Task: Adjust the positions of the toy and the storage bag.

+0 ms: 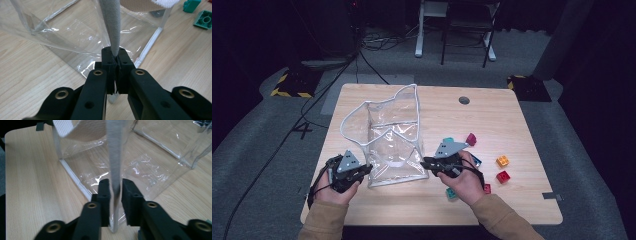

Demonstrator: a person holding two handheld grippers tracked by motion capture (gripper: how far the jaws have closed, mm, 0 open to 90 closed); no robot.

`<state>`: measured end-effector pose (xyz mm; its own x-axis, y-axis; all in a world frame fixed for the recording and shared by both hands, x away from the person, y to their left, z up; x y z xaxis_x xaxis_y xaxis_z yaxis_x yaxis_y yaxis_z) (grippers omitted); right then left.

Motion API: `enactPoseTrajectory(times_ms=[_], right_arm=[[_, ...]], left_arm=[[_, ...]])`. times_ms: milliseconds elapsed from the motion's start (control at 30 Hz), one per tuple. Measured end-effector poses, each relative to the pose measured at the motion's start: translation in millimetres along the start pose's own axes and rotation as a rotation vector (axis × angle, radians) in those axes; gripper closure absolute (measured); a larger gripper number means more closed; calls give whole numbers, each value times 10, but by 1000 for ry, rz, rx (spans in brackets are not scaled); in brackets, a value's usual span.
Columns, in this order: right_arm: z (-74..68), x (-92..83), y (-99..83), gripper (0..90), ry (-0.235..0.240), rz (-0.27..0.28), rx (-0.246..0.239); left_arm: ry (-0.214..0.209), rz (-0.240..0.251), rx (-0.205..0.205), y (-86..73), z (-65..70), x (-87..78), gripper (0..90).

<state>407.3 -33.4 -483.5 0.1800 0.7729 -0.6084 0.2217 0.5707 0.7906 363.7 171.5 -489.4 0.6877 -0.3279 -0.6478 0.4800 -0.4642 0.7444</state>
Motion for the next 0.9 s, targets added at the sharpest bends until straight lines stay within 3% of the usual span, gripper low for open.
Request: enactPoseTrajectory(times_ms=[67,200,400,900], right_arm=[[-59,-4,-2,863,18,-8,-24],[-218,-54,-44,870,57,-9,-21],[-544,-189,-180,869,121,-3,-19],[-810,-480,-427,865,136,-5,-5]], left_arm=[[-1,-2,2,-33,-2,-42,873],[-10,-2,9,-119,8,-152,873],[-33,11,43,-215,185,-286,872],[-97,11,107,-160,521,-307,871]])
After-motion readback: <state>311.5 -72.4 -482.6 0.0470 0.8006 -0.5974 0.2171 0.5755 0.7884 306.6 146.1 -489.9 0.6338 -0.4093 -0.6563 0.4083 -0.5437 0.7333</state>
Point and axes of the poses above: each handheld gripper's, and its own axes: x roughly forward along the jaws, y roughly out of its top, z roughly to its right, the point moved 10 cm from there along x, roughly forward along the jaws, and after that the axes turned 11 degrees about y, right-handed, at the moved point
